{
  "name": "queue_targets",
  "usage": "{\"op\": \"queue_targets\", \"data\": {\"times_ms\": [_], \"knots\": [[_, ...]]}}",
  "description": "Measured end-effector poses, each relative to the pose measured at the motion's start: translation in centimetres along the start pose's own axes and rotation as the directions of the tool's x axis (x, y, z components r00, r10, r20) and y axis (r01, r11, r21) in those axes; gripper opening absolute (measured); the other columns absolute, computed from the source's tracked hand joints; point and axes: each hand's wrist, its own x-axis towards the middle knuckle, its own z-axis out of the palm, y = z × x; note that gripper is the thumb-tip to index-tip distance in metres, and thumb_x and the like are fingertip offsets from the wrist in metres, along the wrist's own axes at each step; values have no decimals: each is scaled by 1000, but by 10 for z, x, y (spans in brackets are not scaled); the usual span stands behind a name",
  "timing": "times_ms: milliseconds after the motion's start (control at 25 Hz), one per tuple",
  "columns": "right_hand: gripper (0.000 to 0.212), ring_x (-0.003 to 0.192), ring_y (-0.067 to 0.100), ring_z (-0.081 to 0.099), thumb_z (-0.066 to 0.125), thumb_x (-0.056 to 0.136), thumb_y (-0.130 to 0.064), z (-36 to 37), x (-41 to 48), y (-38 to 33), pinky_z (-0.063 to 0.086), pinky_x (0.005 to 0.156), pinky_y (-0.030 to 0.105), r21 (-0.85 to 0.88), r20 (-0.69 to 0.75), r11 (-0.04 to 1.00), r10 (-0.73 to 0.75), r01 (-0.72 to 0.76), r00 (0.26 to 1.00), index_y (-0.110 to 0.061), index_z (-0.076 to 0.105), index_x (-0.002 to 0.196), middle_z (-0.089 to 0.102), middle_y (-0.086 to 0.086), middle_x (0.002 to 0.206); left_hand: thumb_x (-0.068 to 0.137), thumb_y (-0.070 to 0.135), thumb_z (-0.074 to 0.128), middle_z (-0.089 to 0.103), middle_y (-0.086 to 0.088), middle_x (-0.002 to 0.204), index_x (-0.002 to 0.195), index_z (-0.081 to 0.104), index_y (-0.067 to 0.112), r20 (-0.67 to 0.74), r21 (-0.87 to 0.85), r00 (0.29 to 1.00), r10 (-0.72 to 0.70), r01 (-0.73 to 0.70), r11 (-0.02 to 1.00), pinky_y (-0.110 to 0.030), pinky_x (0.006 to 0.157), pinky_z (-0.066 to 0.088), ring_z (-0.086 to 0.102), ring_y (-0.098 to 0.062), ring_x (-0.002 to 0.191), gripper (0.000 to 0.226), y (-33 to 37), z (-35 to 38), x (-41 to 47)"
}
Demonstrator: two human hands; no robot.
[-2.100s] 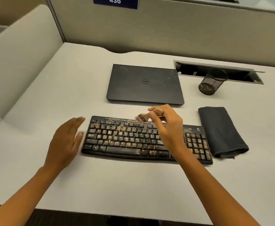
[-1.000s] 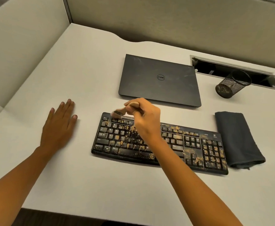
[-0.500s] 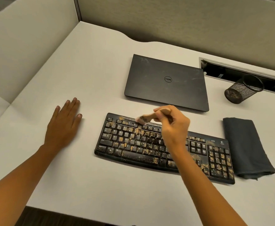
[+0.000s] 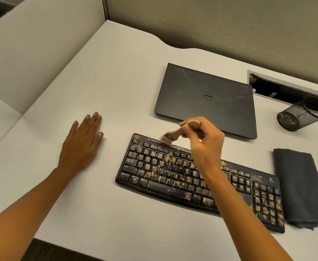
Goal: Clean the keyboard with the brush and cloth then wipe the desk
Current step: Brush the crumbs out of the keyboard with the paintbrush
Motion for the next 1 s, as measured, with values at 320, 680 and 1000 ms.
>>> {"op": "queue_targets", "data": {"times_ms": [320,680,1000], "knots": [[9,80,13,68,62,87,0,70,1,-20,59,68,40,144,63,990,4,-13,998,-6,69,90,70,1,88,101,43,16,20,4,161,155,25,16,31,9,1000,-1,1,1000,-33,121,4,16,-13,149,61,0,-1,0],[6,78,15,65,62,88,-10,43,-2,-11,55,65,42,89,-4,996,24,-24,1000,-13,68,87,68,-5,83,102,42,16,21,3,160,154,26,15,23,31,1000,-2,1,1000,-27,120,-1,18,-13,148,60,0,-2,1],[13,81,-2,63,57,84,-1,89,2,-36,56,68,25,149,82,987,-81,68,993,-3,69,87,70,4,87,101,43,14,18,5,161,155,22,17,39,30,999,-4,3,1000,-28,120,-2,14,-10,149,61,-1,-2,1]]}}
